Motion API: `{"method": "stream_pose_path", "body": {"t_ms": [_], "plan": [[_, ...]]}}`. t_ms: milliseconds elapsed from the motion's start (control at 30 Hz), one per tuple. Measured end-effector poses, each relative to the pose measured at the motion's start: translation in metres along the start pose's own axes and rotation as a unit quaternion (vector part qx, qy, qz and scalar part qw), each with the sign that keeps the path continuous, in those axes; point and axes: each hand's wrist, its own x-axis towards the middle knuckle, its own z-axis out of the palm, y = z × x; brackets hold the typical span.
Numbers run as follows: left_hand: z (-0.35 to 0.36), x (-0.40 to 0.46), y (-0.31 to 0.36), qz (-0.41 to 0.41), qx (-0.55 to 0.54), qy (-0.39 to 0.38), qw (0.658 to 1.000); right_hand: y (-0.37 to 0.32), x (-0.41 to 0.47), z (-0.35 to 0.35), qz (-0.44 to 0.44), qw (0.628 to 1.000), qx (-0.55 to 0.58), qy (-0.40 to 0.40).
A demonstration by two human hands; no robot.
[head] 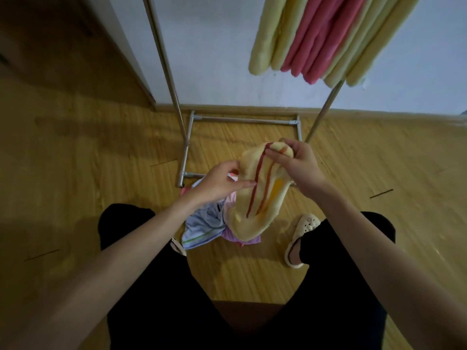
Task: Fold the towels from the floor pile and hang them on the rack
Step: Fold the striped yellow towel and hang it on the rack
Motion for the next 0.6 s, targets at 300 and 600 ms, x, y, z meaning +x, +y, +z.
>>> {"method": "stream_pose_path", "body": {"t_ms": [300,600], "plan": [[-0.019,-0.031,0.059,0.088,0.063,0.085,0.990,-0.036,-0.031,-0.005,0.050,0.992,0.112,0.028],[-0.032,-0.048,0.095,0.077,0.135,0.058,0.986,-0.052,-0.042,-0.007,0.137,0.974,0.172,-0.063]]}}
